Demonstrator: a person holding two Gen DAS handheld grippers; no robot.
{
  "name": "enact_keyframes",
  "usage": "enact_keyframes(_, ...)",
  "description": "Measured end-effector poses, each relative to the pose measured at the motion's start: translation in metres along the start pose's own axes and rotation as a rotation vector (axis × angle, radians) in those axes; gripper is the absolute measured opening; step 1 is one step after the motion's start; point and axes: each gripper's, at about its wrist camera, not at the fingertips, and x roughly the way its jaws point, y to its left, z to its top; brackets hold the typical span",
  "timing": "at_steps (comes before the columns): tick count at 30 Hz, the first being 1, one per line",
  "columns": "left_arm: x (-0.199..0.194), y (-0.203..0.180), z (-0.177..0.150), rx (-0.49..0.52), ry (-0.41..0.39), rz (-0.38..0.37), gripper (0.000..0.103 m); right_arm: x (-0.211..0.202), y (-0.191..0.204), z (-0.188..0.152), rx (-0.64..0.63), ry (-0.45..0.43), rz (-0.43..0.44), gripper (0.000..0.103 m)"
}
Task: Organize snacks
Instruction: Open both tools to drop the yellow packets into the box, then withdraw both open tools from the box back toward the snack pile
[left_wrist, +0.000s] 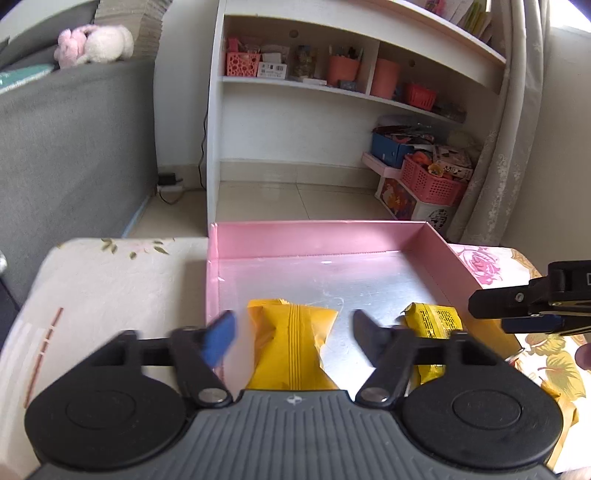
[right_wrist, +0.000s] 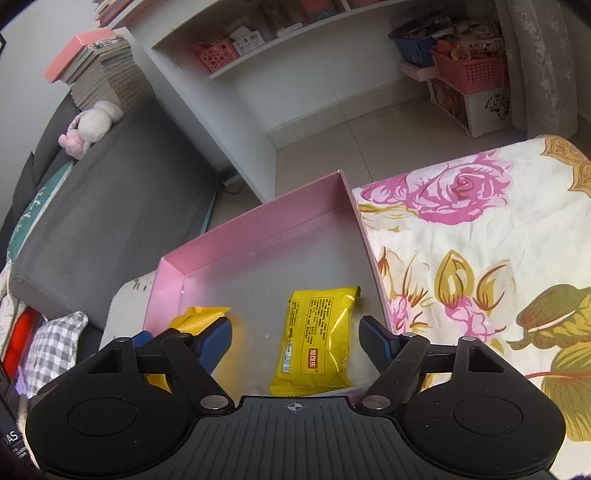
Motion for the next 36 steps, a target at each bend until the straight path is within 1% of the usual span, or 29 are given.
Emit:
enact_keyframes(2, -0.005, -0.001, 0.002, 0.015, 0.017, 0.016, 0.076, -0.007, 0.007, -0.001, -0.046, -0.011, -0.027, 0.085)
enact_keyframes(5, -0.016, 0.000, 0.003, -0.003, 0.043, 0.027, 0.085, -0.022, 0.016, -0.004, -0.099, -0.034, -0.060, 0.086)
enact_keyframes(7, -0.026, 0.001, 0.001, -0.011, 0.045, 0.028, 0.092, -0.034, 0.022, -0.007, -0.118, -0.040, -0.050, 0.089)
enact_keyframes(12, -0.044, 0.000, -0.004, -0.021, 0.074, 0.024, 0.098, -0.058, 0.029, -0.019, -0.146, -0.045, -0.038, 0.095)
enact_keyframes(16, -0.056, -0.003, -0.012, -0.016, 0.093, 0.021, 0.102, -0.067, 0.026, -0.030, -0.136, -0.024, -0.023, 0.095)
enact_keyframes(20, -0.064, -0.002, -0.021, -0.015, 0.126, 0.023, 0.103, -0.073, 0.021, -0.043, -0.119, 0.004, -0.039, 0.095)
enact_keyframes(23, -0.069, 0.003, -0.030, -0.023, 0.135, 0.004, 0.103, -0.078, 0.018, -0.055, -0.135, 0.013, -0.018, 0.095)
enact_keyframes(24, -0.070, 0.005, -0.033, -0.020, 0.137, -0.001, 0.103, -0.079, 0.018, -0.060, -0.153, 0.013, -0.011, 0.095)
enact_keyframes(28, -0.079, 0.012, -0.044, 0.012, 0.139, -0.013, 0.103, -0.081, 0.021, -0.080, -0.248, 0.035, -0.038, 0.095)
enact_keyframes(33, -0.087, 0.020, -0.055, 0.051, 0.132, -0.031, 0.103, -0.087, 0.025, -0.102, -0.350, 0.048, -0.015, 0.095)
enact_keyframes(36, -0.091, 0.023, -0.063, 0.093, 0.131, -0.056, 0.103, -0.087, 0.027, -0.115, -0.393, 0.058, -0.010, 0.096)
